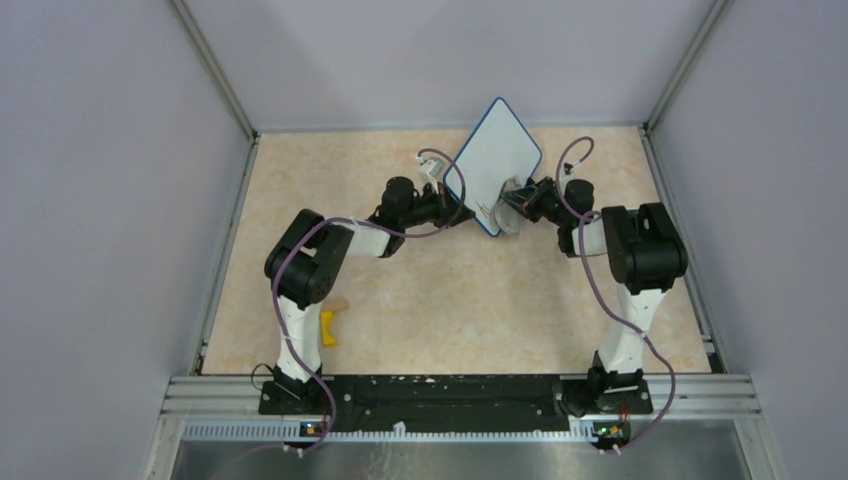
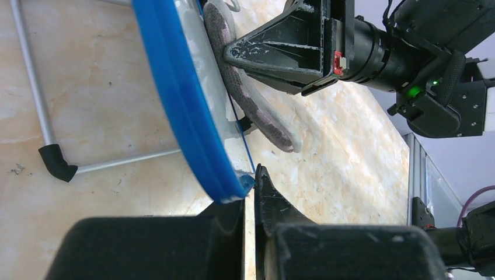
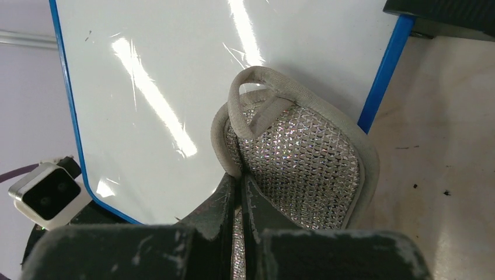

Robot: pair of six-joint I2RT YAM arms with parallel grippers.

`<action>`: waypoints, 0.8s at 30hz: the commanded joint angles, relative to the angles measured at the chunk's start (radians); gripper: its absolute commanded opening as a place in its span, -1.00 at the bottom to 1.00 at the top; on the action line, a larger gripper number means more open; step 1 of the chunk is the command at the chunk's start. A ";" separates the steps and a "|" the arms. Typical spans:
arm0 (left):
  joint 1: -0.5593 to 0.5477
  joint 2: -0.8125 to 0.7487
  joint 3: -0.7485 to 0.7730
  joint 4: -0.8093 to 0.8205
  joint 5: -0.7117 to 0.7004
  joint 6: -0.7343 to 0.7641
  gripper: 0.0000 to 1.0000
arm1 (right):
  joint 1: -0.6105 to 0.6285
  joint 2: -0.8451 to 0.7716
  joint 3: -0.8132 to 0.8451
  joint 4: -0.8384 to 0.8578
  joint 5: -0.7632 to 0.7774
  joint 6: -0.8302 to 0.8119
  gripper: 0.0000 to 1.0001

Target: Erase the whiteboard

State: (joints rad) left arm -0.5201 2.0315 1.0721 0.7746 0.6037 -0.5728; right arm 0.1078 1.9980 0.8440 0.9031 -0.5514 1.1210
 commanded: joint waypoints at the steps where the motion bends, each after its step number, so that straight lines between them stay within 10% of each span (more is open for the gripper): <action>1: -0.024 0.015 -0.022 -0.097 0.039 0.034 -1.00 | 0.058 -0.005 0.018 -0.075 0.044 -0.027 -1.00; 13: -0.024 0.014 -0.018 -0.103 0.034 0.039 -1.00 | 0.223 -0.166 0.040 -0.101 0.043 -0.026 -1.00; 24: -0.024 0.006 -0.030 -0.094 0.038 0.034 -1.00 | 0.034 0.008 -0.211 0.136 -0.014 0.005 -1.00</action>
State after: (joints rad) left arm -0.5198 2.0315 1.0714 0.7723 0.6025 -0.5655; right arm 0.2031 1.9289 0.7044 1.0210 -0.5350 1.1290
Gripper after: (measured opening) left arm 0.025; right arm 0.007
